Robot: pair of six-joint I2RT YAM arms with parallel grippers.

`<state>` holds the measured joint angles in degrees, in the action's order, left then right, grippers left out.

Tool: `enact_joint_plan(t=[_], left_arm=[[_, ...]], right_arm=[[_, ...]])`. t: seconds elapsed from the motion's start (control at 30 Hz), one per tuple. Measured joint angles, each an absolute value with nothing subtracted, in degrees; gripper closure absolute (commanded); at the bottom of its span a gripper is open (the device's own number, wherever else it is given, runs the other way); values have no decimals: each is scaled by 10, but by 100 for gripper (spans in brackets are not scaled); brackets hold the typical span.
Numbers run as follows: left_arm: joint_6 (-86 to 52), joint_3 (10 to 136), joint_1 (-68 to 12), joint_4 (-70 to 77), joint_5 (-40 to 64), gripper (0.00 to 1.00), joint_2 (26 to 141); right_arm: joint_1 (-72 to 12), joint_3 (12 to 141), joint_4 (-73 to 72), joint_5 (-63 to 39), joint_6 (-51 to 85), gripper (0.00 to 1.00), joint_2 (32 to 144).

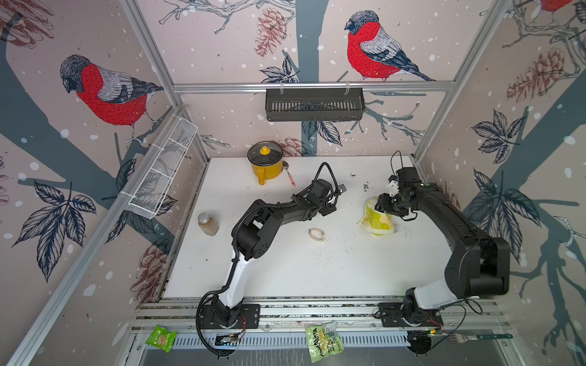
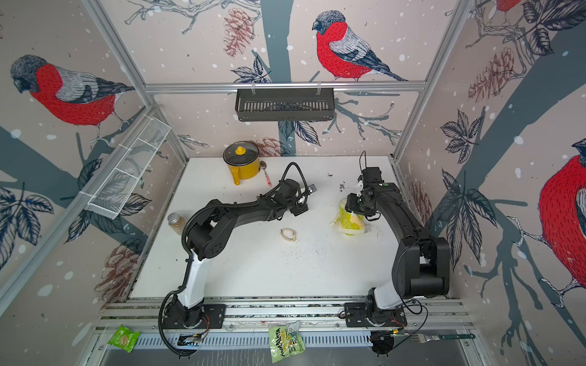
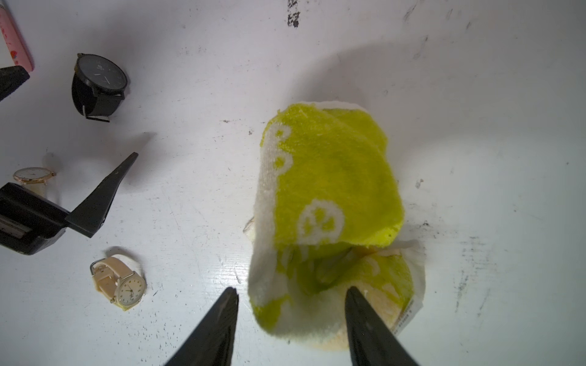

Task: Wipe the watch dial
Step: Place the watch at the center of the board, then pick up the watch at the center of the board.

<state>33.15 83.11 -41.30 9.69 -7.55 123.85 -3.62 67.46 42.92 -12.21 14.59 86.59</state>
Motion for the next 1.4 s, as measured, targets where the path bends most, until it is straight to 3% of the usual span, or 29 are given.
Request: enact_joint_plan(t=[0.27, 0.57, 1.0, 1.07, 1.13, 1.23, 1.37, 1.4], left_arm=[[315, 821, -412, 84, -66, 2, 1200], [192, 815, -391, 81, -87, 2, 1109], [114, 831, -352, 9, 130, 2, 1048], [114, 869, -350, -25, 151, 2, 1063], [114, 919, -351, -81, 157, 1, 1082], [113, 943, -350, -119, 162, 3, 1081], [112, 916, -348, -139, 165, 21, 1062], [109, 911, -348, -143, 165, 33, 1060]], right_arm=[[-36, 672, 427, -126, 146, 43, 852], [-39, 658, 419, -144, 148, 33, 837], [-60, 667, 415, -152, 153, 29, 831], [-63, 663, 415, -152, 156, 26, 826], [-69, 660, 416, -152, 163, 8, 819], [-75, 656, 418, -152, 164, 7, 803], [-78, 656, 420, -149, 177, 7, 789], [-78, 657, 421, -147, 180, 7, 787]])
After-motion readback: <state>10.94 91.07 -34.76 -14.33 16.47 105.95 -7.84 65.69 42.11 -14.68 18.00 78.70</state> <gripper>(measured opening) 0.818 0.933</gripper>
